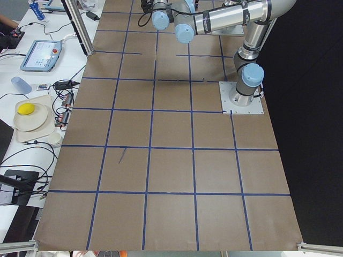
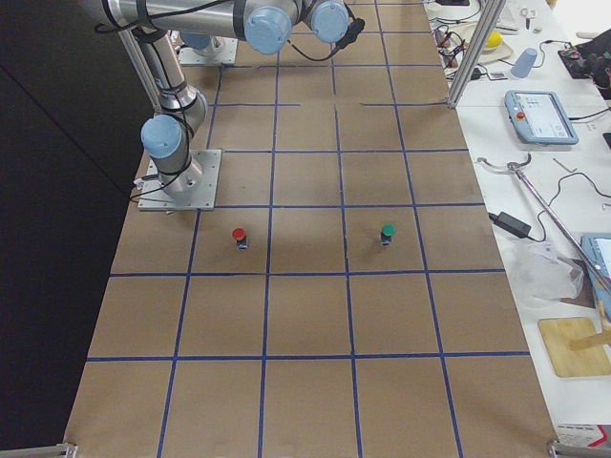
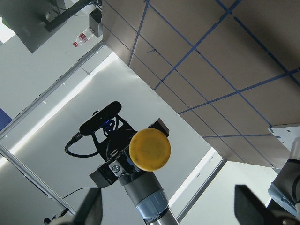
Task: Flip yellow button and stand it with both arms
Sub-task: 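Hold the yellow button up with the left gripper while the right gripper approaches its cap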
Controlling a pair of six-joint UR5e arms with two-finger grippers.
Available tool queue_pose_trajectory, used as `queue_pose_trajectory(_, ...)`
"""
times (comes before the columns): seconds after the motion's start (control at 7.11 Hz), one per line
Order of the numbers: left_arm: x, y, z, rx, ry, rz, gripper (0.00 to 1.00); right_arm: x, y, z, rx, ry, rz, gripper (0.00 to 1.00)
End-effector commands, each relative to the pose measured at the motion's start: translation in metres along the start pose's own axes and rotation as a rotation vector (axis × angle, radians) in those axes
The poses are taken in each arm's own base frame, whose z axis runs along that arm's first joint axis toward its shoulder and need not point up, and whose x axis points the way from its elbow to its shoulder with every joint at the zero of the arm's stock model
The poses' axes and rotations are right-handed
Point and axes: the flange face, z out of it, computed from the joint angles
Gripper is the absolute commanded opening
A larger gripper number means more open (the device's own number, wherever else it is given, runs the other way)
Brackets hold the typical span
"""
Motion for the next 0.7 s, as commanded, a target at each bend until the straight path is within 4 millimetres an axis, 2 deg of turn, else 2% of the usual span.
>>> queue_pose_trajectory(0.0,-0.002,0.000,0.000,0.000,0.001,-0.005,0.11,0.011,-0.016,0.009,-0.027,-0.004,0.061,0.96)
queue_pose_trajectory(0.14,0.000,0.000,0.000,0.000,0.003,-0.001,0.11,0.012,-0.023,0.015,-0.036,0.003,0.113,0.96)
queue_pose_trajectory(0.28,0.000,0.000,0.000,0.000,0.006,-0.004,0.11,0.009,-0.038,0.030,-0.065,0.010,0.151,0.96)
queue_pose_trajectory(0.42,-0.001,0.000,-0.001,0.002,0.004,-0.002,0.11,0.006,-0.037,0.056,-0.106,0.003,0.170,0.94)
queue_pose_trajectory(0.56,-0.001,-0.001,-0.001,0.002,0.004,-0.004,0.11,0.005,-0.032,0.066,-0.119,0.017,0.169,0.94)
